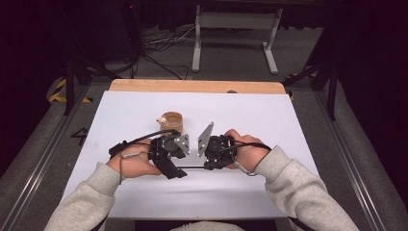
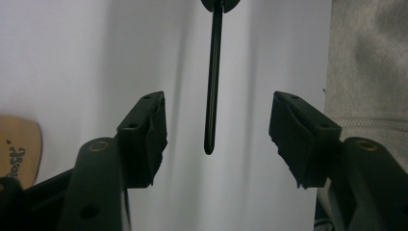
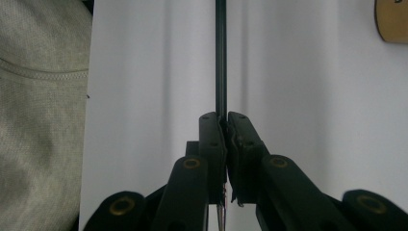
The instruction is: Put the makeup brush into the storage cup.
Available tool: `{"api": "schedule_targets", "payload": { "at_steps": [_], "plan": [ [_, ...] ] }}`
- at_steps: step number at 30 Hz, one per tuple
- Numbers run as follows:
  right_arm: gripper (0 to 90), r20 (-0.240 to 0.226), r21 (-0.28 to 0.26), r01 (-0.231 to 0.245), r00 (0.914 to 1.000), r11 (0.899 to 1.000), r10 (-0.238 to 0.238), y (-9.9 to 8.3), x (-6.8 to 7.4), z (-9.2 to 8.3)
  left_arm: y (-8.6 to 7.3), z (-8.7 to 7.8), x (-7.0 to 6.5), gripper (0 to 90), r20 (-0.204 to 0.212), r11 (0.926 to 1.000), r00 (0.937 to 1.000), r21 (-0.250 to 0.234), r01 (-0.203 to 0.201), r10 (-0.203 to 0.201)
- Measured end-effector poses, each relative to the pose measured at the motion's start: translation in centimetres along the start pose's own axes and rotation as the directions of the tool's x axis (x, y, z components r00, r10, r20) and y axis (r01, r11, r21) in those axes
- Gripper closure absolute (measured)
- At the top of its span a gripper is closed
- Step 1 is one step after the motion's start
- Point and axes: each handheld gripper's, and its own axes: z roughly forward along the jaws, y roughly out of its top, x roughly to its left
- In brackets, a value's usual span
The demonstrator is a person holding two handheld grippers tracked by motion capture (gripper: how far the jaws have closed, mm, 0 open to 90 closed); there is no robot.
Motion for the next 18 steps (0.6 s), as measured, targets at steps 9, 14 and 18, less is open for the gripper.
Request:
{"api": "schedule_targets", "payload": {
  "at_steps": [9,14,18],
  "plan": [
    [85.6,0.001,-0.009,0.008,1.0,1.0,-0.008,0.12,-0.01,-0.03,0.29,0.57,-0.16,60.1,-0.01,0.9984,0.9993,0.045,-0.035,0.035],
    [85.6,0.003,-0.013,-0.002,1.0,1.0,0.002,0.28,0.02,0.02,0.5,0.88,-0.46,69.0,-0.013,0.9973,0.9984,0.05,-0.054,0.055],
    [85.6,-0.004,-0.003,0.003,1.0,1.0,-0.003,0.29,0.0,0.01,0.62,1.08,-0.39,72.0,-0.013,0.9932,0.9963,0.08,-0.084,0.085]
  ]
}}
